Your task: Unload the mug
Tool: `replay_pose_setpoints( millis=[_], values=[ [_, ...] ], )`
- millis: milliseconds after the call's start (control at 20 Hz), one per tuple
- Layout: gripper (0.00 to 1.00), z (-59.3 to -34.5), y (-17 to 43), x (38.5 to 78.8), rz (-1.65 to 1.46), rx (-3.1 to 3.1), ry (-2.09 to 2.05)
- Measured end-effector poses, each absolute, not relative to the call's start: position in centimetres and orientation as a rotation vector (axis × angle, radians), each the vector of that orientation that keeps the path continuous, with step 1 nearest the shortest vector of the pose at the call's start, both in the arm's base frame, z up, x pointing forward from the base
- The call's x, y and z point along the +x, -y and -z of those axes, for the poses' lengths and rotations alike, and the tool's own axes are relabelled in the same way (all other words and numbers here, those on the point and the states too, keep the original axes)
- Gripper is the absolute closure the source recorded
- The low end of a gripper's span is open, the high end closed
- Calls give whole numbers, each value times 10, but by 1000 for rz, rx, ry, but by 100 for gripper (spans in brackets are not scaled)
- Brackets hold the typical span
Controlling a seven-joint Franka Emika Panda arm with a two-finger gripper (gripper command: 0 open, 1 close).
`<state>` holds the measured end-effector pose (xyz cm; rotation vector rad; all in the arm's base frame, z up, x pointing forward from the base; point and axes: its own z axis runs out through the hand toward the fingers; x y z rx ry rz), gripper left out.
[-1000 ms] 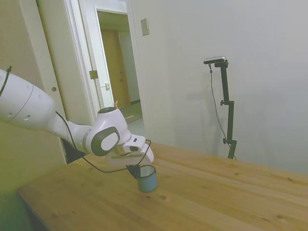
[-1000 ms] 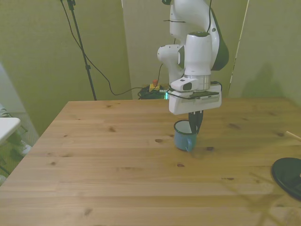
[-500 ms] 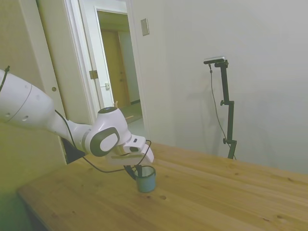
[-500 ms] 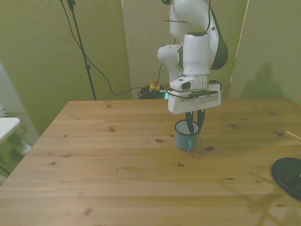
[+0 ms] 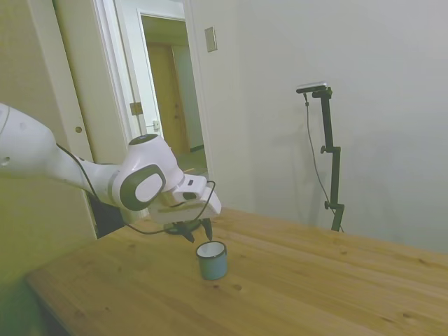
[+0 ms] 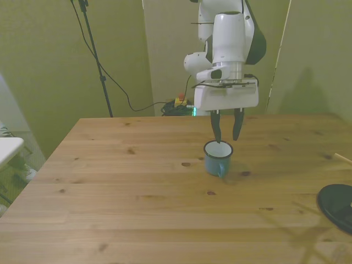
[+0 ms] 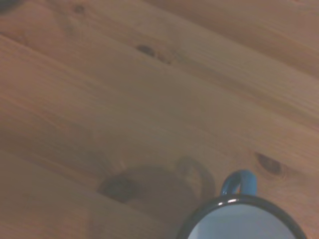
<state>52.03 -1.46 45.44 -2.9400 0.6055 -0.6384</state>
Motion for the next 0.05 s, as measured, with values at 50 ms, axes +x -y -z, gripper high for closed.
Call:
replay_pose_setpoints(
  millis=[50],
  values=[
    [0, -461, 11, 519, 649, -2926, -605]
  ],
)
